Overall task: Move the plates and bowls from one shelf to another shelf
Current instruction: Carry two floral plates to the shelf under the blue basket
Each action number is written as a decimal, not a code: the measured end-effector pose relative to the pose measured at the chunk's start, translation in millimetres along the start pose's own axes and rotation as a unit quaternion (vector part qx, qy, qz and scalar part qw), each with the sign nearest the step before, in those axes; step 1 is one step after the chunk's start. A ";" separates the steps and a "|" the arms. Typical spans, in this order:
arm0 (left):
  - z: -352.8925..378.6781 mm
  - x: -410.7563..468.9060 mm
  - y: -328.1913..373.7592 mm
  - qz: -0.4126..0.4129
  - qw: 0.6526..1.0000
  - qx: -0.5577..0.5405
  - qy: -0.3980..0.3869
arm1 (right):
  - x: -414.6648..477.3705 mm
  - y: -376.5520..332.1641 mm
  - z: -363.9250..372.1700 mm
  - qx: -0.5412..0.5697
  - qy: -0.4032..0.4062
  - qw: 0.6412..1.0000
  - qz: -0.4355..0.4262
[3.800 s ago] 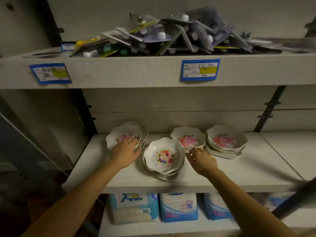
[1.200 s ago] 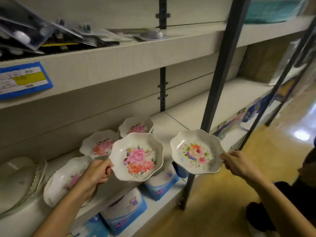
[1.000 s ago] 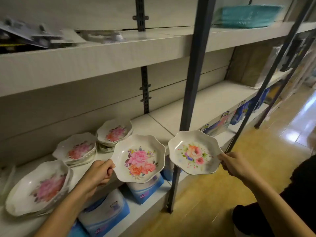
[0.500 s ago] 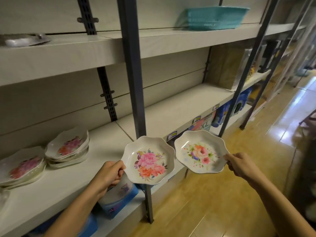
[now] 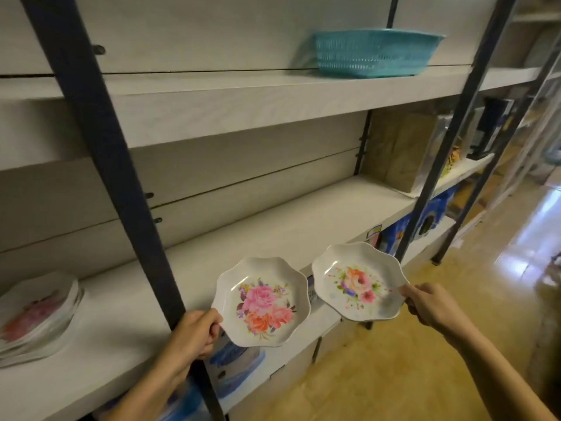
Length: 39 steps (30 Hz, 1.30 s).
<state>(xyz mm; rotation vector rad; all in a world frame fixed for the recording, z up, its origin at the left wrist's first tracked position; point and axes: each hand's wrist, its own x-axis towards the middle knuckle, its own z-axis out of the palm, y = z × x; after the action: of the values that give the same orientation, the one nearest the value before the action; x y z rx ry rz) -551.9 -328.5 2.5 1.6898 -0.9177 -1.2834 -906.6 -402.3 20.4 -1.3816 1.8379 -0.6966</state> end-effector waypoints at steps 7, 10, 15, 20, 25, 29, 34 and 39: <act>33.9 38.3 25.7 -0.034 0.997 -0.012 0.066 | 97.1 -6.7 -12.0 0.019 -0.048 0.998 -0.044; 48.1 55.6 34.0 -0.038 0.993 -0.030 0.105 | 145.9 -15.8 -14.9 0.021 -0.094 0.993 -0.063; 84.5 80.4 40.8 -0.054 0.980 -0.042 0.189 | 236.1 -32.5 -14.0 -0.027 -0.165 0.980 -0.106; 124.0 95.8 56.0 -0.076 0.952 -0.072 0.287 | 307.9 -52.6 -16.9 -0.081 -0.202 0.963 -0.157; 156.7 97.4 71.2 -0.108 0.919 -0.098 0.367 | 359.2 -65.9 5.2 -0.089 -0.242 0.948 -0.185; 164.3 95.2 76.2 -0.124 0.904 -0.106 0.395 | 381.6 -70.7 37.6 -0.108 -0.268 0.937 -0.193; 166.8 98.4 80.1 -0.143 0.877 -0.123 0.441 | 401.0 -75.2 77.6 -0.136 -0.298 0.928 -0.176; 169.9 107.5 86.8 -0.155 0.861 -0.133 0.465 | 409.5 -77.9 103.4 -0.171 -0.315 0.922 -0.149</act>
<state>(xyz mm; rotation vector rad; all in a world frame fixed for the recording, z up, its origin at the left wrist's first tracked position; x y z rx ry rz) -700.1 -489.3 12.7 1.9487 0.1098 -0.5681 -846.0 -817.0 -73.0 -1.8692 1.2756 -0.0304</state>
